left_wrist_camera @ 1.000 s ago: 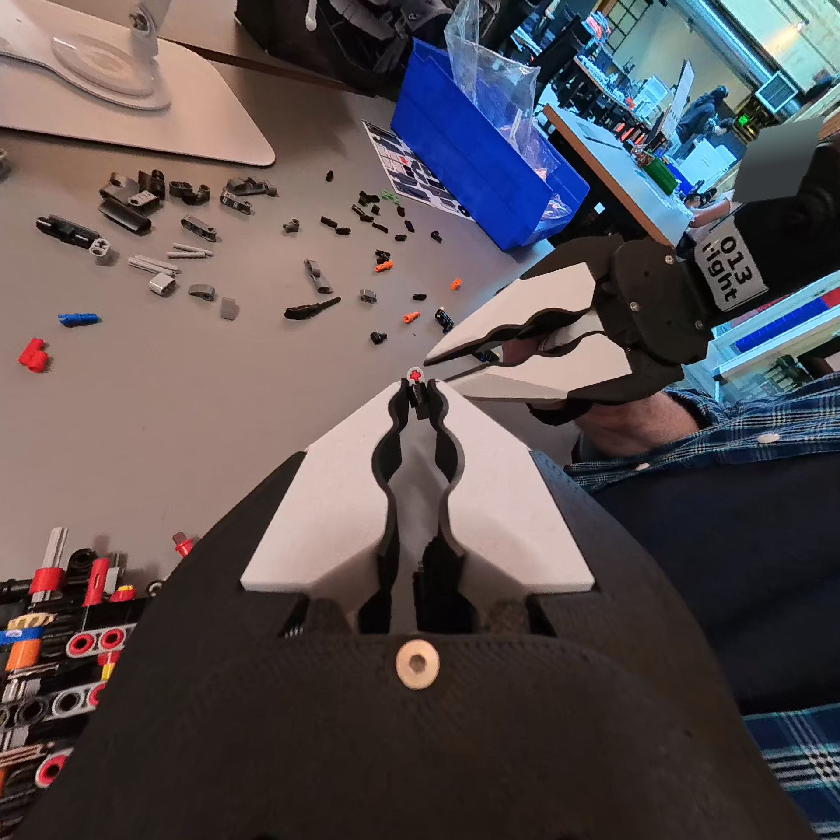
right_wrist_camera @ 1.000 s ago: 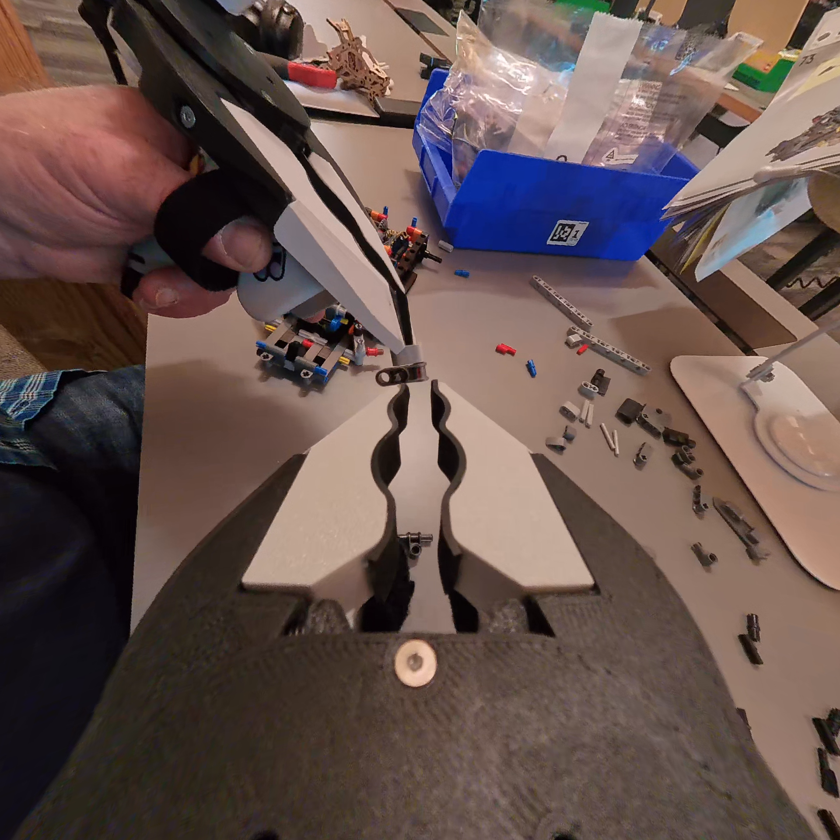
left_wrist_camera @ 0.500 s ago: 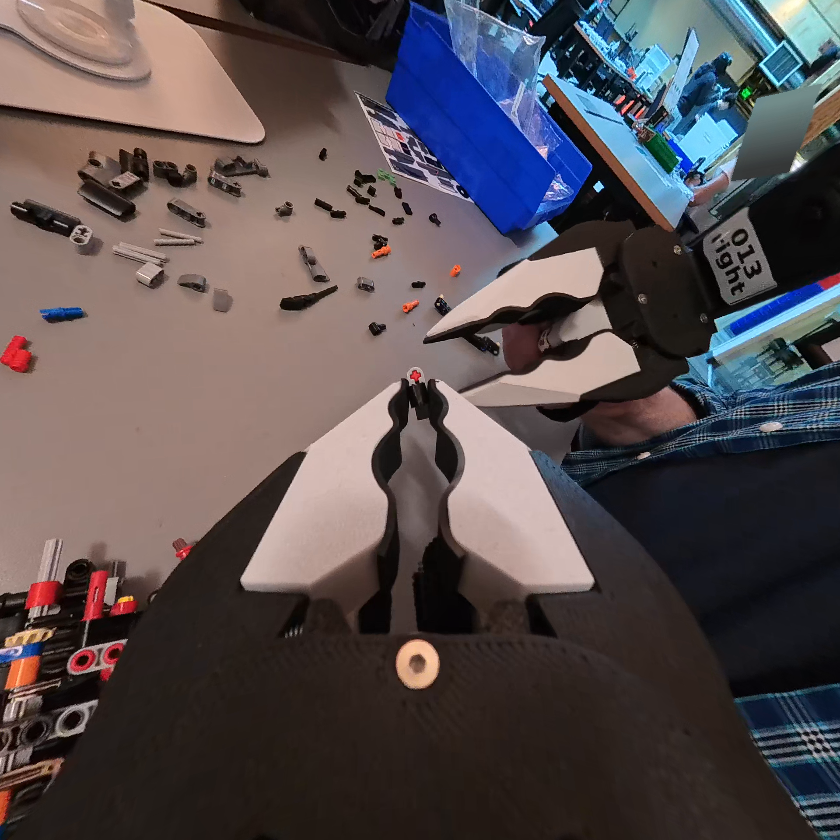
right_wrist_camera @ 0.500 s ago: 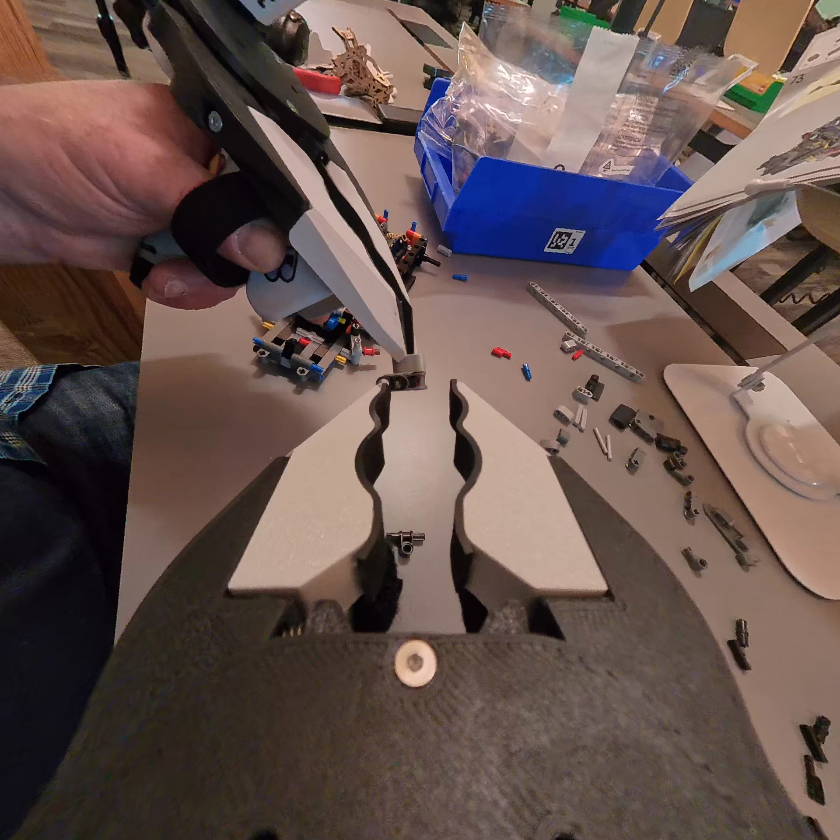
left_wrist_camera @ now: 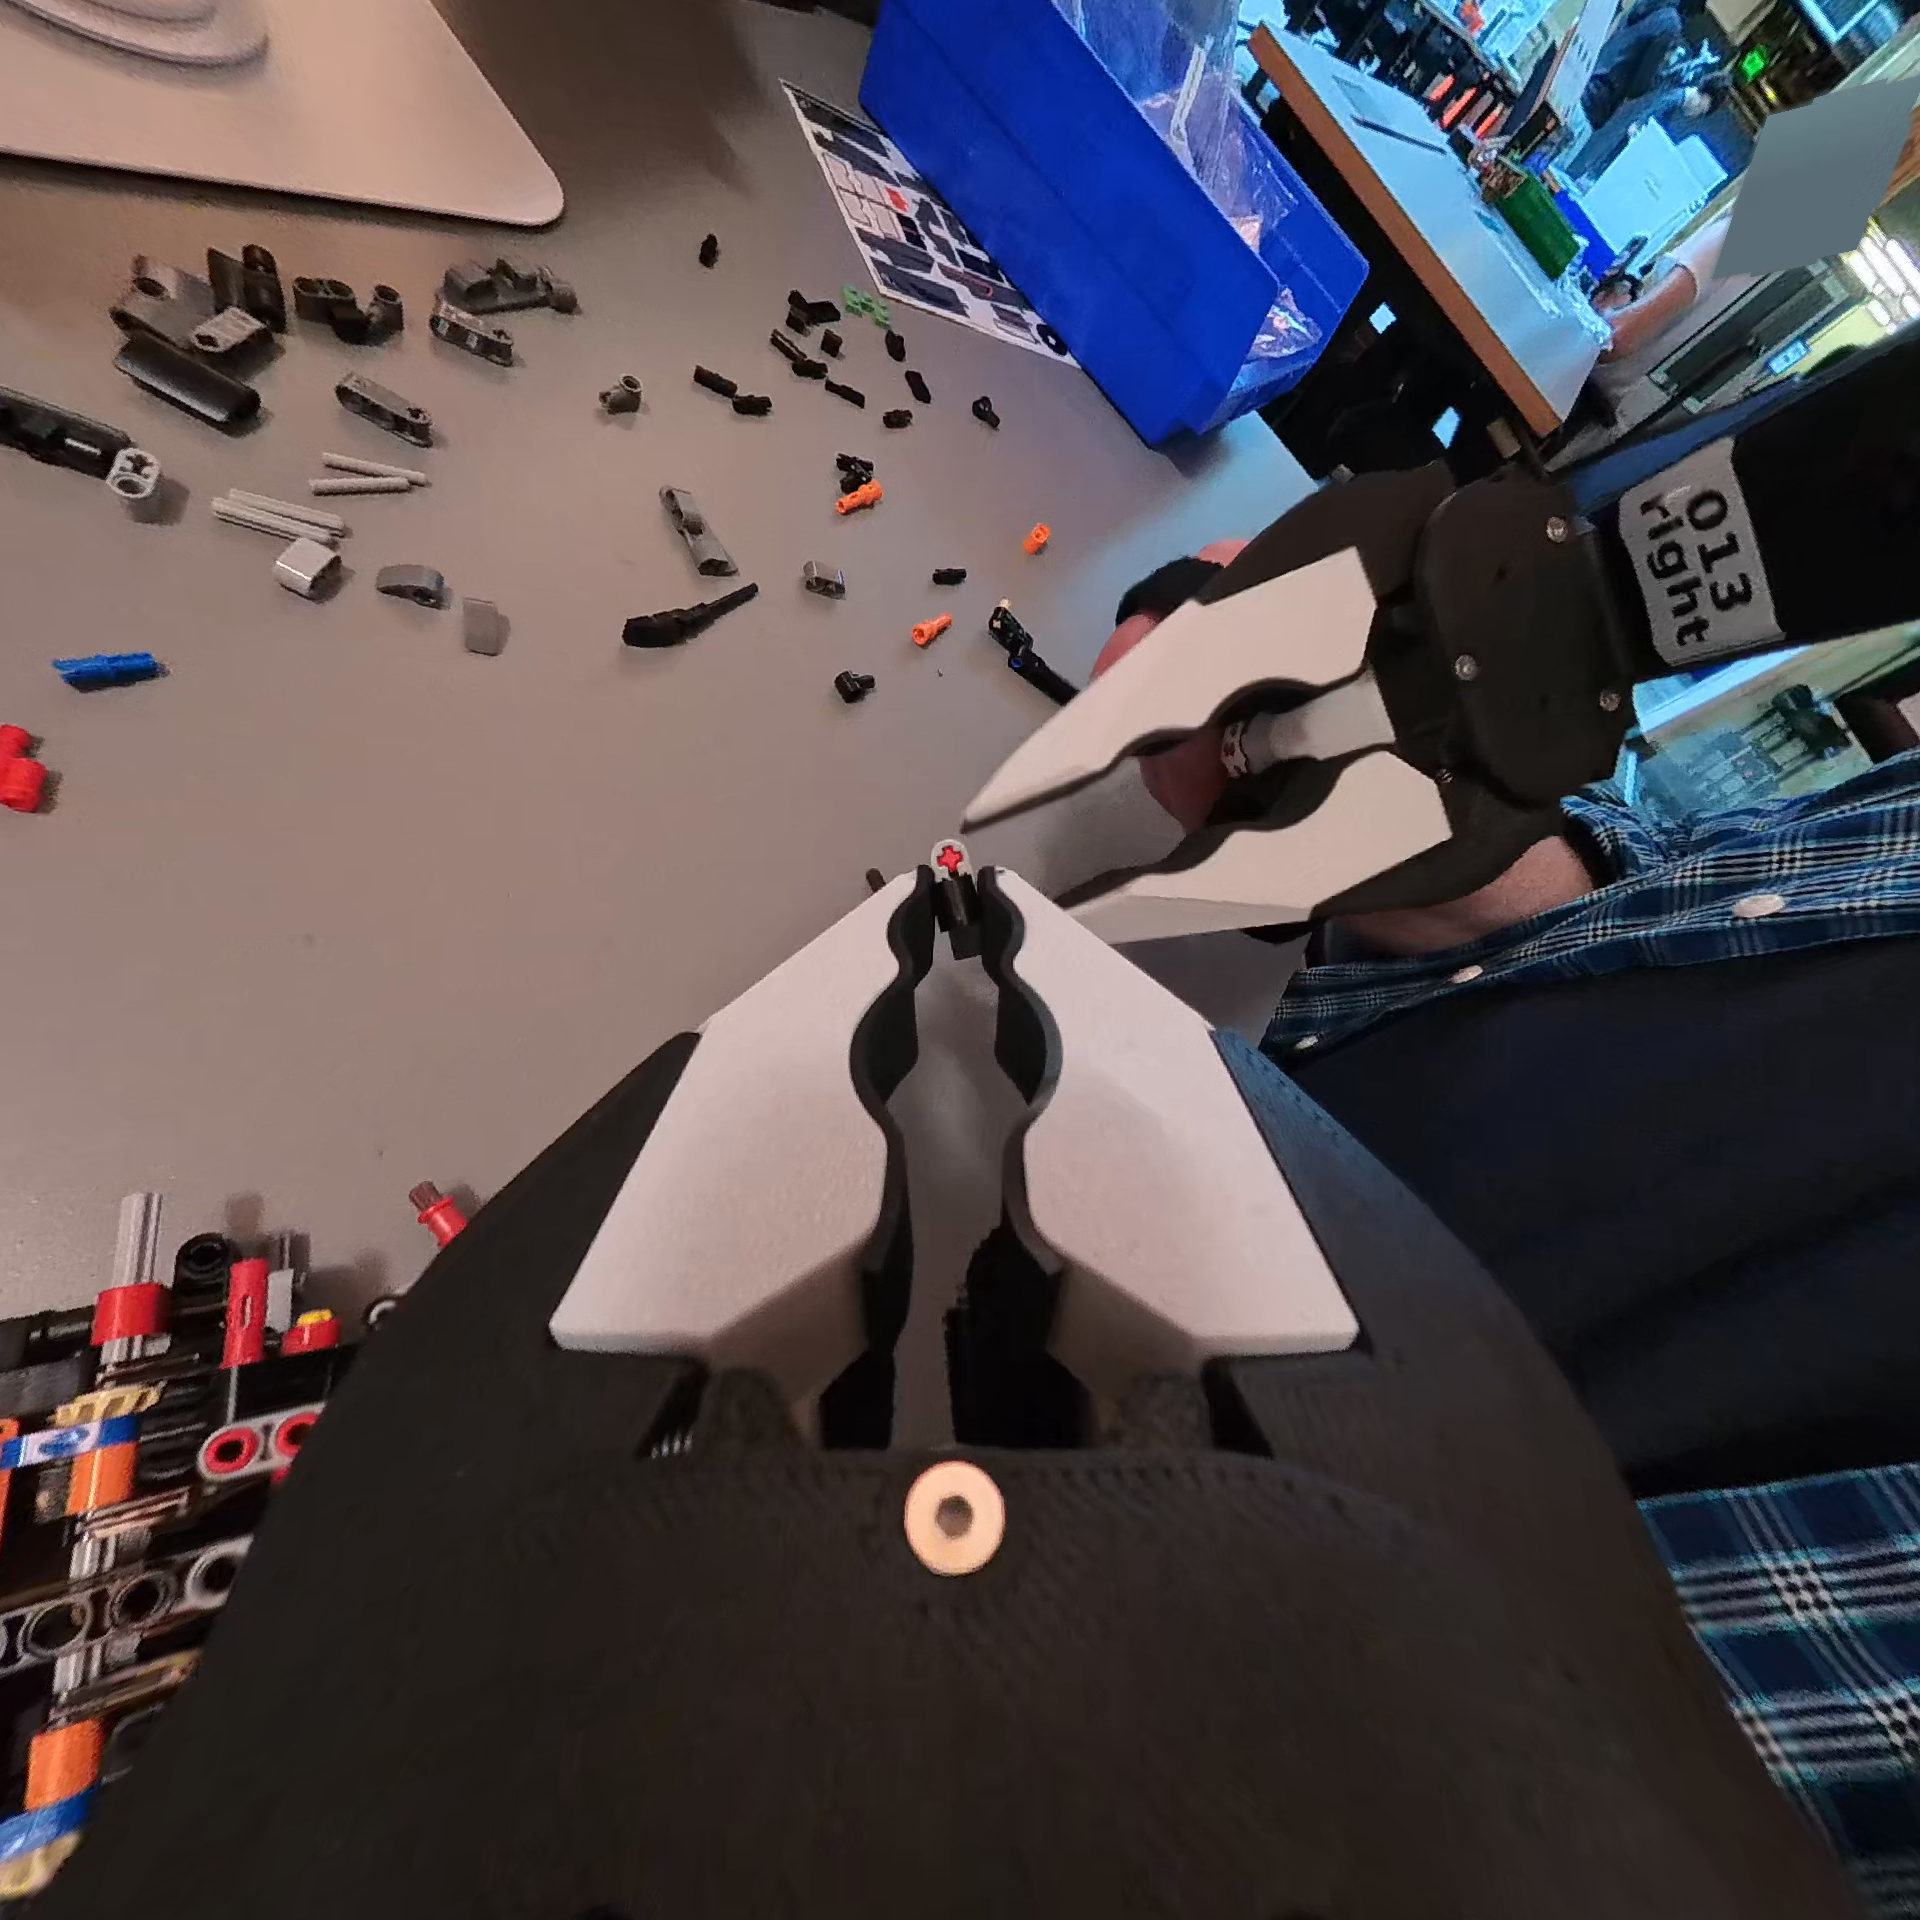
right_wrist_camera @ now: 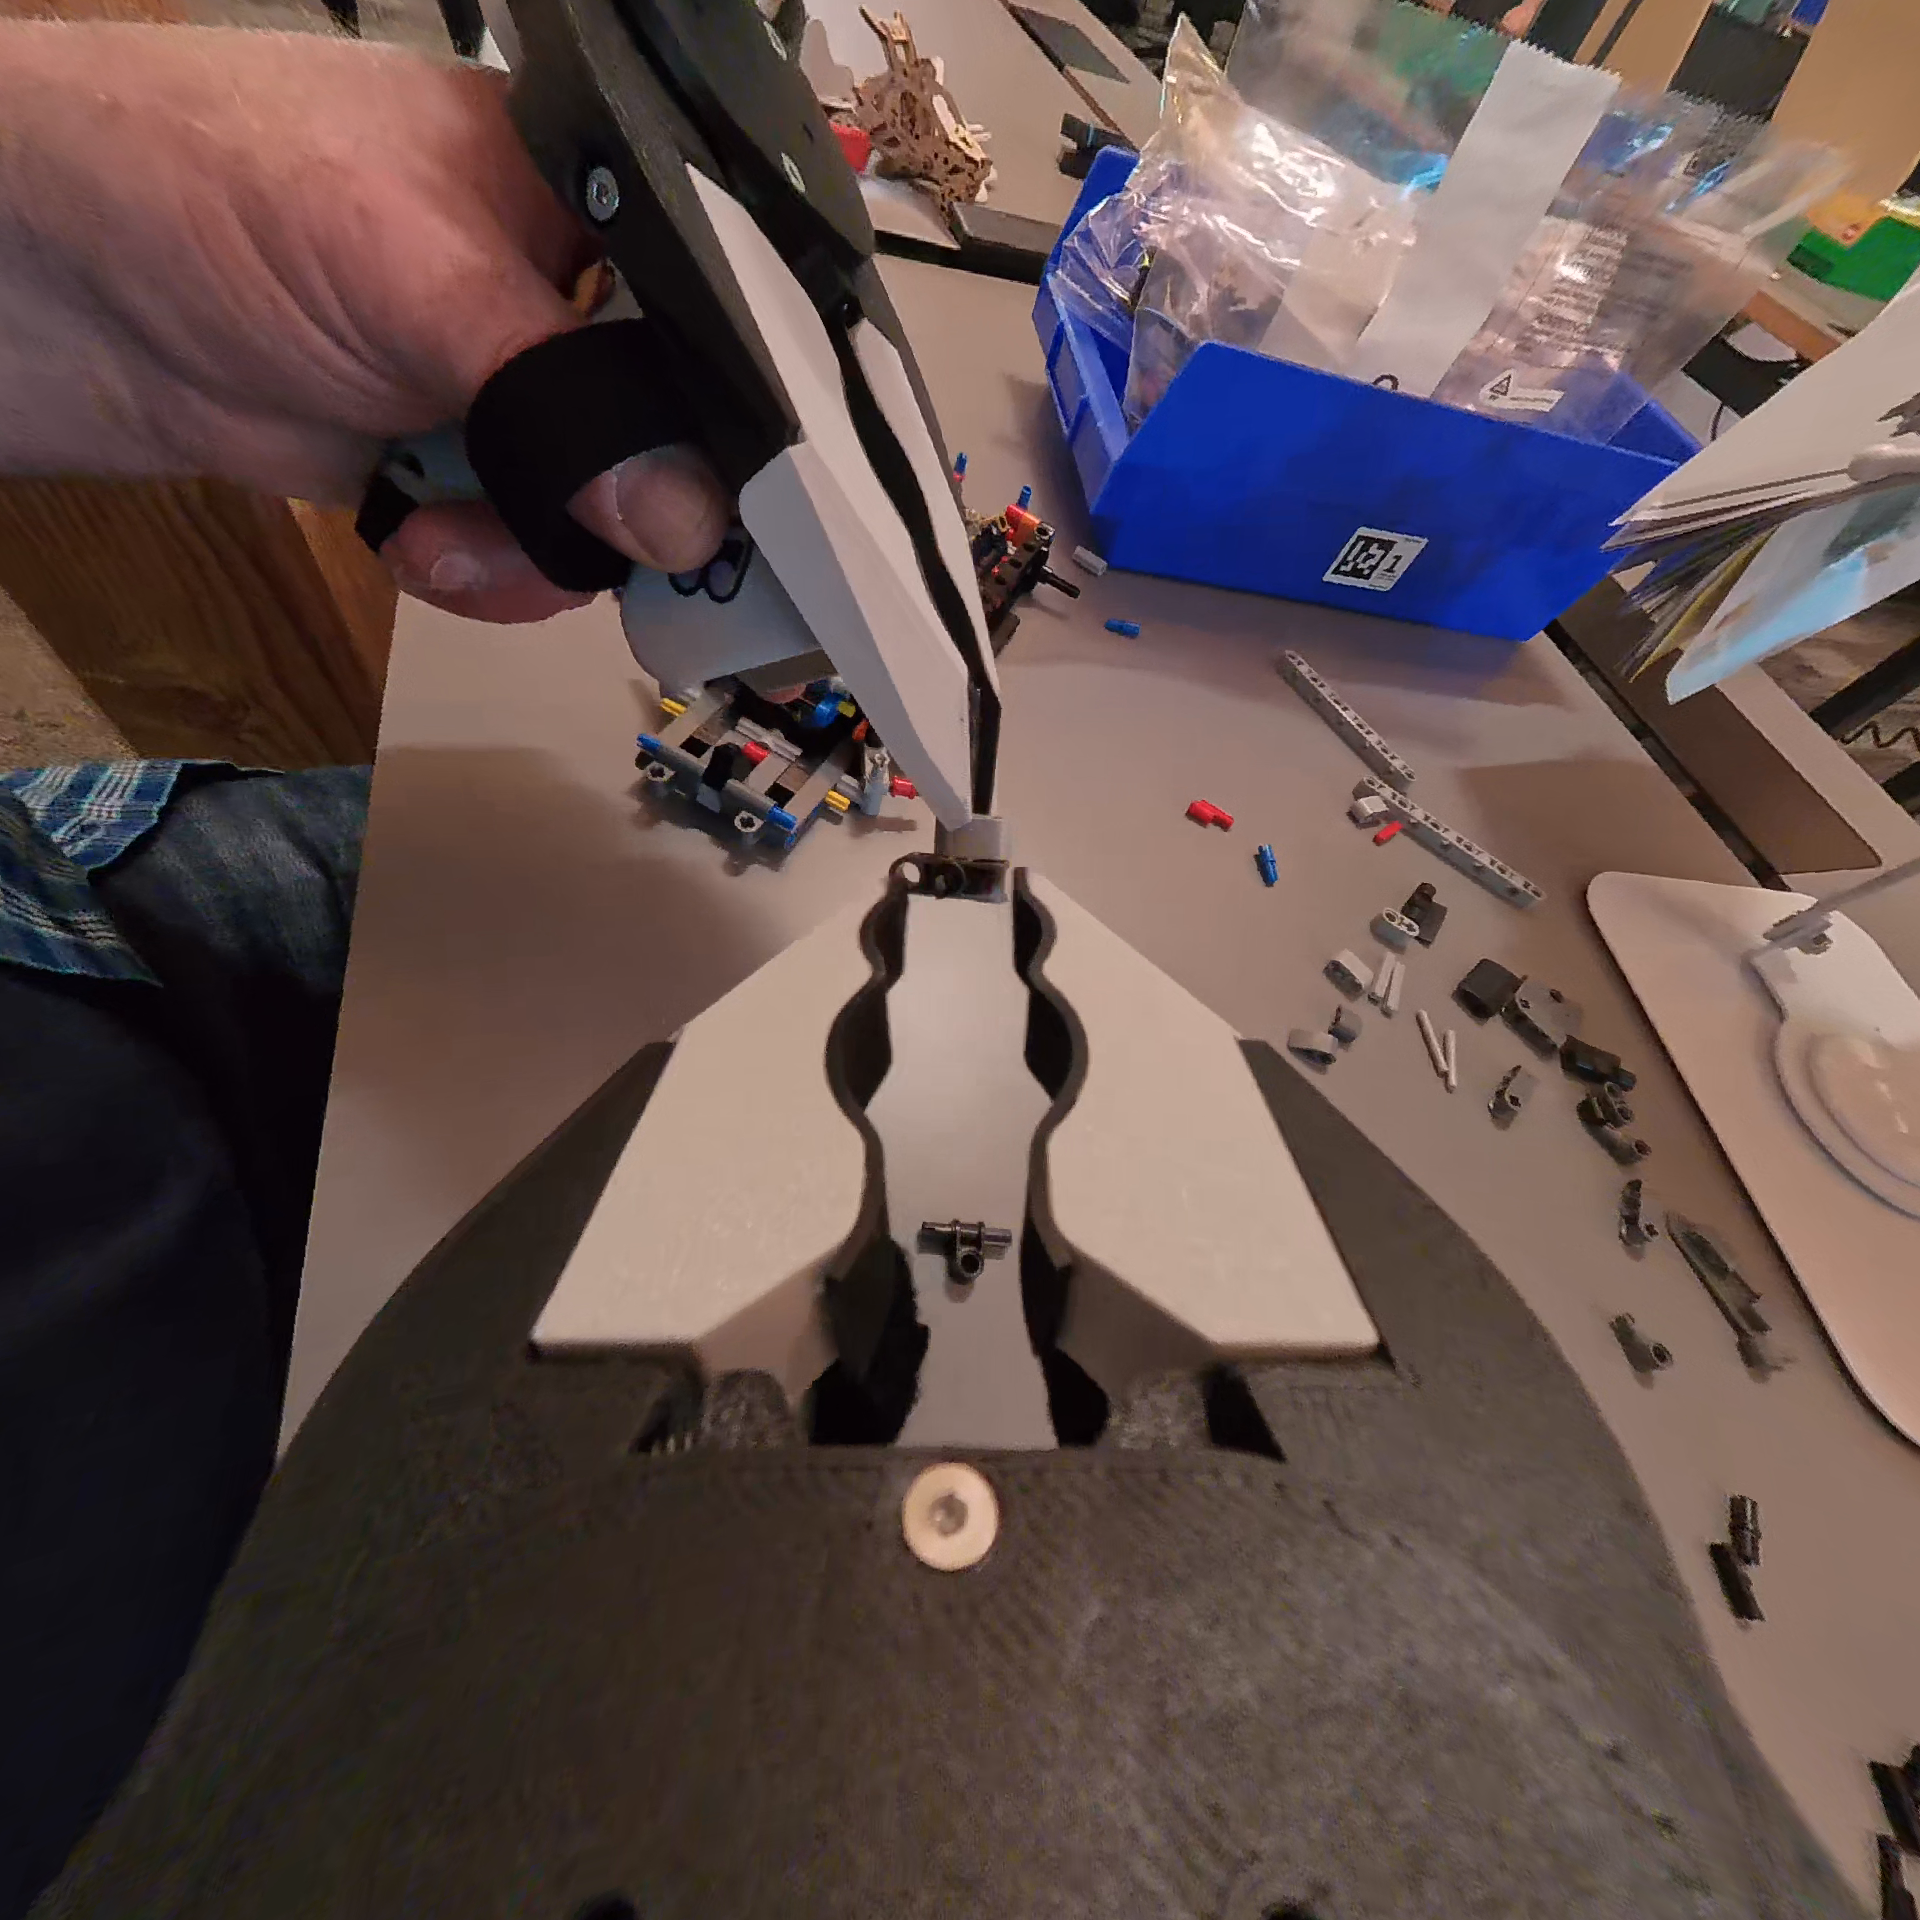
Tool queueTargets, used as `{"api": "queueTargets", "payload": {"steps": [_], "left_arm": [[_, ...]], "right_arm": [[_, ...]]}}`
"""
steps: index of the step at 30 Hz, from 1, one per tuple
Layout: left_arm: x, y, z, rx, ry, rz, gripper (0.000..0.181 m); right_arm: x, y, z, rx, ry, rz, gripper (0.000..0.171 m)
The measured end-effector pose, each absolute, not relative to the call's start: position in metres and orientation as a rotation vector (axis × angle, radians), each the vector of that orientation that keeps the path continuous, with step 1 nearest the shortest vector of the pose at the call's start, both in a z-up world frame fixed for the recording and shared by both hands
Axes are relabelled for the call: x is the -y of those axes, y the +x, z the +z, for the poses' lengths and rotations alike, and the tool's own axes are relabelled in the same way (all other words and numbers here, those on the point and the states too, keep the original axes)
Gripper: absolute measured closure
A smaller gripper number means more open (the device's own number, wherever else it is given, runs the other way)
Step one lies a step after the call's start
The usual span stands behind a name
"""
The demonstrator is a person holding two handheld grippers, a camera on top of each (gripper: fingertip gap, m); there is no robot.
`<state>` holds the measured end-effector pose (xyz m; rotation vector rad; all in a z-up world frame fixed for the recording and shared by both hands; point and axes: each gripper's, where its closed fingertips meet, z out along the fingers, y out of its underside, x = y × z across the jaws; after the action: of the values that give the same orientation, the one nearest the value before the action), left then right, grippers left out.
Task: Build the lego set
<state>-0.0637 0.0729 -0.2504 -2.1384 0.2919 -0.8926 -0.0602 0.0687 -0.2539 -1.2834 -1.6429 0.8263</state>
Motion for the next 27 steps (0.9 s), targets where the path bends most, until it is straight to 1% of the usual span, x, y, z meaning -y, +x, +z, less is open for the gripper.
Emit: {"api": "queueTargets", "payload": {"steps": [1, 9, 10, 19, 23, 27], "left_arm": [[-0.072, -0.065, -0.251, -0.291, -2.14, -0.897, 0.175], [-0.057, -0.076, -0.257, -0.255, -2.145, -0.975, 0.175], [-0.056, -0.078, -0.257, -0.247, -2.139, -0.984, 0.175], [-0.051, -0.112, -0.245, -0.173, -2.068, -0.998, 0.175], [-0.05, -0.126, -0.237, -0.134, -2.015, -1.037, 0.175], [-0.048, -0.136, -0.234, -0.111, -1.984, -1.068, 0.175]], "right_arm": [[-0.068, -0.061, -0.255, 1.649, -1.29, 0.833, 0.145], [-0.05, -0.073, -0.265, 1.734, -1.26, 0.821, 0.14], [-0.048, -0.075, -0.265, 1.742, -1.26, 0.821, 0.144], [-0.049, -0.098, -0.246, 1.73, -1.252, 0.867, 0.14], [-0.053, -0.112, -0.236, 1.73, -1.218, 0.837, 0.15], [-0.051, -0.123, -0.228, 1.735, -1.2, 0.867, 0.156]]}}
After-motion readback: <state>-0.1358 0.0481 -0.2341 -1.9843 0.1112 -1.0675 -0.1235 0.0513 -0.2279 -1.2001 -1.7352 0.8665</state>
